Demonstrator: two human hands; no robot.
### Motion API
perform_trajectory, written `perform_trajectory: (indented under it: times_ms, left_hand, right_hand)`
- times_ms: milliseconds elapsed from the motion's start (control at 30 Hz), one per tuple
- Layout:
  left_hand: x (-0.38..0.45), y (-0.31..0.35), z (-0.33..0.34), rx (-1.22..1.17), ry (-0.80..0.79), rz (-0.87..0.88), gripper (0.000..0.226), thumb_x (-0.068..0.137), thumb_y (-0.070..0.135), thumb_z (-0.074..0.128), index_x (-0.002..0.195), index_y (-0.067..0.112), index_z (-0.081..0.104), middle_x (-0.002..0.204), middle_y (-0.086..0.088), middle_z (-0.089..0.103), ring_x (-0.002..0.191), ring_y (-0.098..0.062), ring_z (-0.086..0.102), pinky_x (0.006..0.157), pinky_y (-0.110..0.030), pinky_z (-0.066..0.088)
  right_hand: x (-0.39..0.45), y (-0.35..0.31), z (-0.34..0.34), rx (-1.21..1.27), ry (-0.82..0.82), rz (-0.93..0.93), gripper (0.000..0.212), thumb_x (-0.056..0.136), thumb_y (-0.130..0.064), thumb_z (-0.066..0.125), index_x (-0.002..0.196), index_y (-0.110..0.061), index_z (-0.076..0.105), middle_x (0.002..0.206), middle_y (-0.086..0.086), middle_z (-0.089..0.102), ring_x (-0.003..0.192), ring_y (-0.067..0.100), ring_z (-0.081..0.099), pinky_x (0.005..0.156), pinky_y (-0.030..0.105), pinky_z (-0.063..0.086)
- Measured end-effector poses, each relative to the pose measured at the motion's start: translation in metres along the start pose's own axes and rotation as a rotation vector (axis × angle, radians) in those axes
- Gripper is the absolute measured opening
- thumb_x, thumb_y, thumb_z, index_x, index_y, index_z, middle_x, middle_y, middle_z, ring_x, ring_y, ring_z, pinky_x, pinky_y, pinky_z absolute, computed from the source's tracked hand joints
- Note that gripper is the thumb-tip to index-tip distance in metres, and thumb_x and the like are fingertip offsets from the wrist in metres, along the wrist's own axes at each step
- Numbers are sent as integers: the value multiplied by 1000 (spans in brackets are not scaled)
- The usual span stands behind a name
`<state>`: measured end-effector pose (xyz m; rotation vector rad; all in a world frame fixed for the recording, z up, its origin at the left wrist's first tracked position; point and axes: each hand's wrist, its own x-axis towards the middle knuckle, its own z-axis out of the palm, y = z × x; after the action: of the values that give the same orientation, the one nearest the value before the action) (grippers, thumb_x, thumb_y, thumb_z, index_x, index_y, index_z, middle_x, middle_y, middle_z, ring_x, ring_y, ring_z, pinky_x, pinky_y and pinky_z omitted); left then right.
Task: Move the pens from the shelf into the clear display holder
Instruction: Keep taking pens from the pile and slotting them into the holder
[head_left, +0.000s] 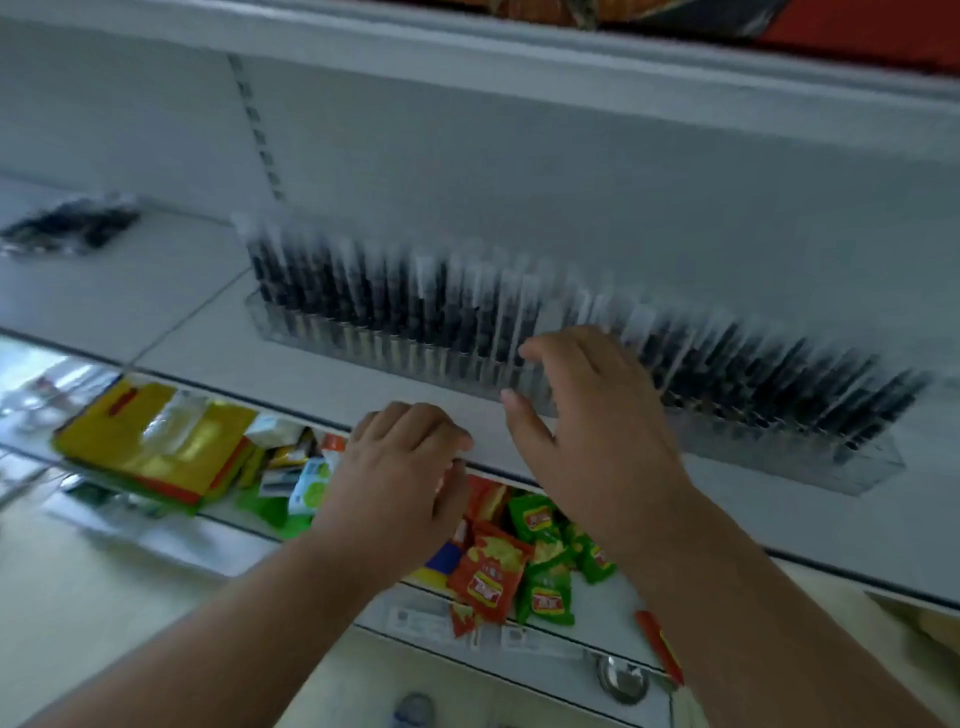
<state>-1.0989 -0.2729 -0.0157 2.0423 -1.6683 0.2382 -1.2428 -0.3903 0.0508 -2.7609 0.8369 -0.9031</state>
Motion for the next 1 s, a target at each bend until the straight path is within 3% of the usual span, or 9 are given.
perform_trajectory:
  times_ms: [300, 467, 733, 1000]
  left_hand:
    - [-75, -71, -66, 220, -60, -373, 42, 87, 42, 43, 117, 22, 64, 111, 1, 61, 104, -25, 56, 87, -43, 48]
    - [-120, -135, -110, 245, 52, -408, 36, 86, 39, 45, 109, 20, 66, 103, 1, 61, 97, -25, 56, 82, -42, 51]
    - [-195, -262, -191, 303, 99, -435, 30, 83, 35, 50, 103, 20, 67, 102, 1, 61, 94, -26, 58, 80, -41, 50]
    - [-179, -345, -213, 268, 108, -480, 30, 86, 38, 47, 101, 23, 67, 101, 4, 62, 94, -21, 58, 79, -38, 48]
  right_hand:
    - [39, -101, 35, 140, -197, -99, 33, 92, -36, 59, 118, -15, 56, 113, 5, 56, 103, 24, 53, 87, 42, 46]
    - [55, -189, 65, 163, -254, -160, 39, 94, -42, 55, 126, -20, 53, 121, 3, 53, 112, 21, 49, 95, 40, 44]
    - [83, -344, 129, 199, -260, -160, 37, 92, -47, 54, 121, -23, 53, 119, -1, 53, 109, 21, 50, 90, 39, 44]
    - [136, -395, 177, 223, -265, -136, 41, 92, -48, 56, 126, -26, 49, 120, -4, 54, 111, 17, 51, 93, 40, 46]
